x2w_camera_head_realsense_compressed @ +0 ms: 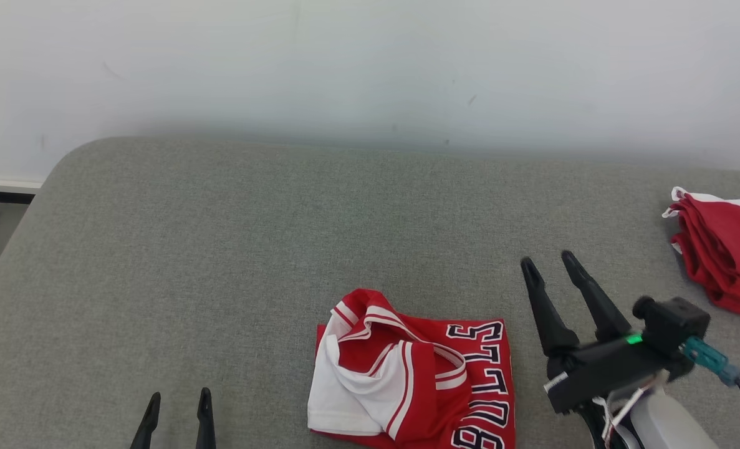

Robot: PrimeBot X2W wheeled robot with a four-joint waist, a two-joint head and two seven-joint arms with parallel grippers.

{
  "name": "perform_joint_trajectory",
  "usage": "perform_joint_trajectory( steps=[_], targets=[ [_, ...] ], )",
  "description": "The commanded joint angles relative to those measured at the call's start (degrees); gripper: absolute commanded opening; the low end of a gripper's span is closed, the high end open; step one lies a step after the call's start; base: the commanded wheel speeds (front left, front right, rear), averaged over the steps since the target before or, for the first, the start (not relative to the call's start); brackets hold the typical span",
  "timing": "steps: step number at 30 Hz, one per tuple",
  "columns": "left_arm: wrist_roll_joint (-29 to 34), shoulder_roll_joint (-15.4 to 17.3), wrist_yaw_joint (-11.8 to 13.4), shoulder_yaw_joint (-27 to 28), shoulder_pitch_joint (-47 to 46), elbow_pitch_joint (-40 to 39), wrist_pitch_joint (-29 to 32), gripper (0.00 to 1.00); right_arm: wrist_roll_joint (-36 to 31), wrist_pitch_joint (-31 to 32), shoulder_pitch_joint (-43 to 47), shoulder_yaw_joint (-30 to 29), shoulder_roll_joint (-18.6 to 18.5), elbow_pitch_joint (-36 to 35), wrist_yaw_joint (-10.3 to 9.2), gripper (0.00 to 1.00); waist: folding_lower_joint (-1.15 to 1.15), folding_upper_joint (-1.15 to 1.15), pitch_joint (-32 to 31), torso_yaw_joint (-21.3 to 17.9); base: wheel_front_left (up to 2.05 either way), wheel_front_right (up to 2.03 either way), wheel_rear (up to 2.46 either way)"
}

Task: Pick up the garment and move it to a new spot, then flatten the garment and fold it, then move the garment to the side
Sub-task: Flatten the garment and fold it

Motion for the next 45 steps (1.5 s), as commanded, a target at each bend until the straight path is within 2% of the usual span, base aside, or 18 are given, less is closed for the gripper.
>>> perform_joint_trajectory(
  steps=[1, 6, 10, 16, 27, 28, 29, 30, 35, 45],
  targets=[
    [0.4, -0.1, 0.0, 0.3, 1.0, -0.4, -0.2, 1.0, -0.7, 0.2, 2.6, -1.8, 0.1, -0.6, -0.14, 1.0, 0.0, 0.0, -0.1, 0.0, 0.0, 0.0, 0.0],
    [0.8, -0.1, 0.1, 1.2, 1.3, -0.9, -0.2, 1.0, -2.5, 1.9, 10.5, -5.5, 2.0, -2.5, -0.14, 1.0, 0.0, 0.0, -0.2, 0.1, 0.0, 0.0, 0.0],
    [0.7, -0.1, 0.2, 1.7, 1.6, -1.2, -0.2, 1.0, -3.0, 3.1, 13.4, -4.0, 4.8, -3.7, -0.14, 1.0, 0.0, 0.0, 0.0, 0.1, 0.0, 0.0, 0.0],
    [0.5, -0.1, 0.1, 1.1, 0.8, -0.7, -0.2, 1.0, -2.6, 4.6, 11.6, 0.7, 6.9, -2.0, -0.14, 1.0, 0.0, 0.0, 0.4, 1.0, 0.0, 0.0, 0.0],
    [0.0, -0.1, 0.0, -0.7, -0.1, 0.1, -0.2, 1.0, -0.3, 3.9, 6.8, 7.0, 8.2, 8.1, -0.14, 1.0, 0.0, 0.0, 0.6, 4.5, 0.0, 0.0, 0.0],
    [0.0, -0.1, 0.1, -0.7, -0.1, 0.1, -0.2, 1.0, -0.1, 3.8, 6.5, 7.6, 8.3, 8.9, -0.14, 0.43, 0.0, 0.0, 0.7, 4.6, 0.0, 0.0, 0.0],
    [-0.1, -0.1, 0.1, -0.7, 0.0, 0.1, -0.2, 1.0, 0.1, 3.4, 6.0, 7.9, 8.3, 9.6, -0.14, 0.25, 0.0, 0.0, 0.7, 4.7, 0.0, 0.0, 0.0],
    [-0.1, -0.1, 0.1, -0.6, 0.0, 0.1, -0.2, 1.0, -0.1, 3.0, 5.6, 8.3, 8.2, 10.4, -0.14, 0.0, 0.0, 0.0, 0.7, 4.8, 0.0, 0.0, 0.0],
    [-0.1, -0.1, 0.2, -0.6, 0.2, 0.4, -0.2, 1.0, -0.6, 0.9, 4.0, 10.9, 8.7, 11.9, -0.14, 0.0, 0.0, 0.0, 0.5, 4.8, 0.0, 0.0, 0.0],
    [-0.2, -0.1, -0.2, -1.3, 0.1, 1.0, -0.2, 1.0, -0.6, -1.8, 3.6, 22.3, 9.0, 11.0, -0.14, 0.0, 0.0, 0.0, -0.2, 4.9, 0.0, 0.0, 0.0]
  ],
)
